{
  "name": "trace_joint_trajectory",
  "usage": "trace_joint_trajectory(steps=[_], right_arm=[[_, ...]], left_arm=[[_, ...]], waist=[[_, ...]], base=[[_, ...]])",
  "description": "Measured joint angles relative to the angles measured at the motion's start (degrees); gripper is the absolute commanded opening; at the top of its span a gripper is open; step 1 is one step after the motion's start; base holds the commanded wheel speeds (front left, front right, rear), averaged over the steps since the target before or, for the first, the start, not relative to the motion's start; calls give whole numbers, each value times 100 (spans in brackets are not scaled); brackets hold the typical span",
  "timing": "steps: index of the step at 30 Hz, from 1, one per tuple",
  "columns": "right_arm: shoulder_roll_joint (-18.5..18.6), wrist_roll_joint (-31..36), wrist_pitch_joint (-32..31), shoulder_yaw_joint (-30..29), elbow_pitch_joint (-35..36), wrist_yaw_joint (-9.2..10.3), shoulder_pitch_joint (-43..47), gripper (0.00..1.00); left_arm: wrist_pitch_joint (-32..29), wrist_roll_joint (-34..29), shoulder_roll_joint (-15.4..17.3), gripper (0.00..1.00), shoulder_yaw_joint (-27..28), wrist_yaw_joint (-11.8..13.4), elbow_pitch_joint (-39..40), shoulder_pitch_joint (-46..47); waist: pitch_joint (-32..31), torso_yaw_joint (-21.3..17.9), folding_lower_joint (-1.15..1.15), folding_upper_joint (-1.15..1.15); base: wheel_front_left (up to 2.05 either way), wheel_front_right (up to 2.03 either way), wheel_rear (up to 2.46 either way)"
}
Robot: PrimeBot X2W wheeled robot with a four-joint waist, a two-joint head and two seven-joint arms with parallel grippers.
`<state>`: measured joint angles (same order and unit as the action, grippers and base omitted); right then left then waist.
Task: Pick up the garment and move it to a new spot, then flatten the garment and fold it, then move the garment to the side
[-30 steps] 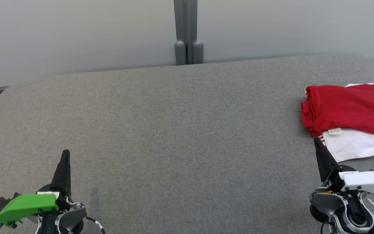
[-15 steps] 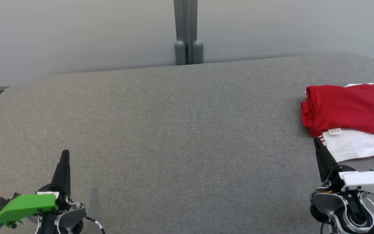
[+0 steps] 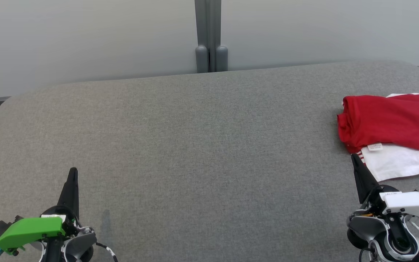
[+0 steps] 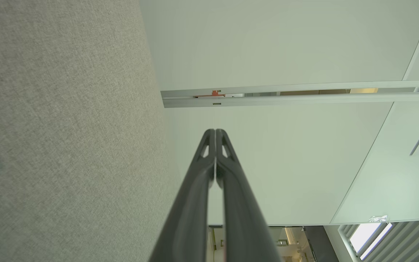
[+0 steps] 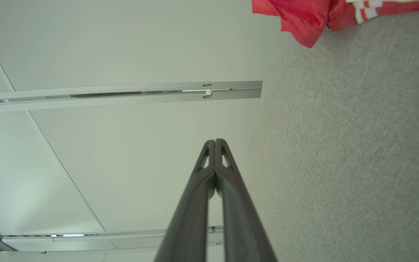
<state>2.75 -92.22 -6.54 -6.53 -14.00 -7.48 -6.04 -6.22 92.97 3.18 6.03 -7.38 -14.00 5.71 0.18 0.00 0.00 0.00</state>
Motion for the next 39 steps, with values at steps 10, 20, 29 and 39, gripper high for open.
trace_joint_trajectory(steps=[10,20,29,39], right_arm=[[0,0,0,0,0,0,0,0],[0,0,0,0,0,0,0,0],[0,0,0,1,0,0,0,0],[0,0,0,1,0,0,-1,0]], left_arm=[[-1,-7,-2,0,8,0,0,1],[-10,-12,-7,0,13,0,0,5],[-19,-22,-10,0,18,0,0,12],[-20,-22,-13,0,23,0,0,13]], waist=[[0,0,0,0],[0,0,0,0],[0,0,0,0],[0,0,0,0]], base=[[0,0,0],[0,0,0],[0,0,0],[0,0,0]])
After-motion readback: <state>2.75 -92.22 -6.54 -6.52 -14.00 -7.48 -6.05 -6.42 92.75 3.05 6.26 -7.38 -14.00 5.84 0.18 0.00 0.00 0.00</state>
